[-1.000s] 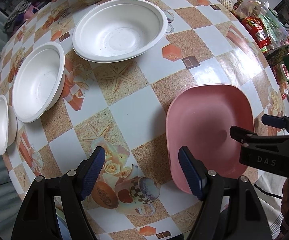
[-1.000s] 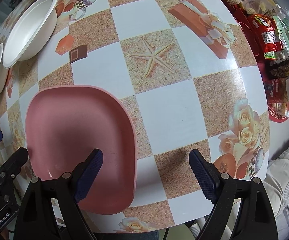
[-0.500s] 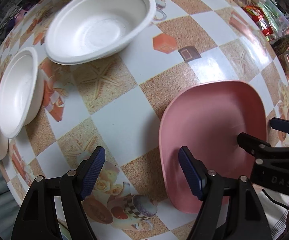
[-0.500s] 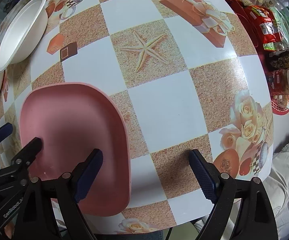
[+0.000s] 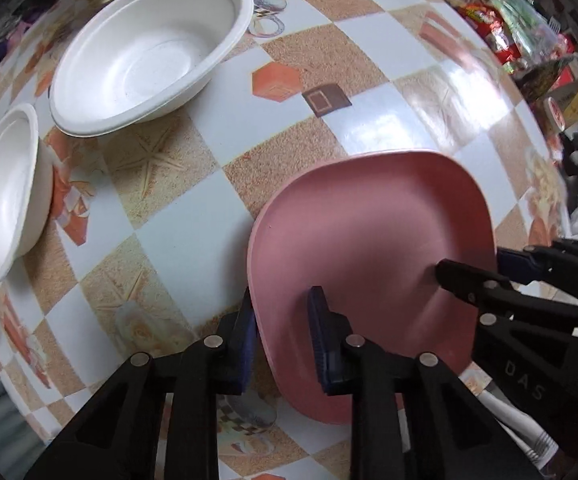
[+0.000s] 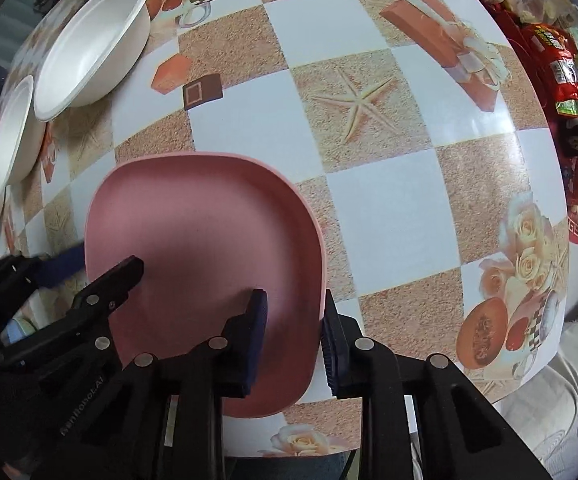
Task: Organize plates and bowls
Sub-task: 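Close both tools on the pink plate's rim, then carry the pink plate onto the blue plate and open both tools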
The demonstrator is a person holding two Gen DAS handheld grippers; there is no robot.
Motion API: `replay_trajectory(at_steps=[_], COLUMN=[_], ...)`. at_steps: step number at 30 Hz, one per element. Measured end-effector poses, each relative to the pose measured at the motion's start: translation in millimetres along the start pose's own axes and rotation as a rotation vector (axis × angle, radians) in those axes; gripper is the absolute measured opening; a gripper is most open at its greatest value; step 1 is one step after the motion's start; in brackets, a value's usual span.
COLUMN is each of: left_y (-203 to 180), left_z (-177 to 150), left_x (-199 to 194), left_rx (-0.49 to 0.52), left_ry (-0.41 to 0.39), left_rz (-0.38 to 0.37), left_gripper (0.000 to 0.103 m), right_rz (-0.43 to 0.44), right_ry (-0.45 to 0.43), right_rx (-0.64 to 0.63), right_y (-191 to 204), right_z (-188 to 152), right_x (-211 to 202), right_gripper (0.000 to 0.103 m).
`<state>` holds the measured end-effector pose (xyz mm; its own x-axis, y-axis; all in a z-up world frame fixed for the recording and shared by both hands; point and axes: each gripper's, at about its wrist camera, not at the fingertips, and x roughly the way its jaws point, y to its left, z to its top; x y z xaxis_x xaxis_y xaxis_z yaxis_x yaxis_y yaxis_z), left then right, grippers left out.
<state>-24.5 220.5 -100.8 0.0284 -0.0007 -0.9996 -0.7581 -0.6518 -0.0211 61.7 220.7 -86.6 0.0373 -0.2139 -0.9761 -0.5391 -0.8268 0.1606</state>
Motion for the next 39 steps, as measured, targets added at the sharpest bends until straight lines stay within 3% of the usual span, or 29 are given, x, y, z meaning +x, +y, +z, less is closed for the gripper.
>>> replay_trajectory(at_steps=[5,13,25,39], left_y=[0.8,24.7,75.7,119.7], left_z=[-14.2,-61.8,-135.4,-189.4], left_x=[1.8,-4.2,-24.5,-44.7], left_rx=[-0.028,-0.079,-0.188,-0.289], left_ry=[0.030,0.034,-0.003,-0.050], left_rz=[-0.009,-0.005,0.005,0.017], left_gripper=[0.026,0.026,0.026,0.026], right_rz=[0.033,0.028,0.012,0.005], right_ry=[0.053,0.093,0.078,0.078], right_rx=[0.027,-0.050,-0.185,-0.291], right_y=[2.5,43.0,120.3,194.1], right_z=[-7.5,-32.9,-55.1,-76.4], right_x=[4.6,9.7,-0.1,1.0], right_gripper=[0.024,0.024,0.024,0.024])
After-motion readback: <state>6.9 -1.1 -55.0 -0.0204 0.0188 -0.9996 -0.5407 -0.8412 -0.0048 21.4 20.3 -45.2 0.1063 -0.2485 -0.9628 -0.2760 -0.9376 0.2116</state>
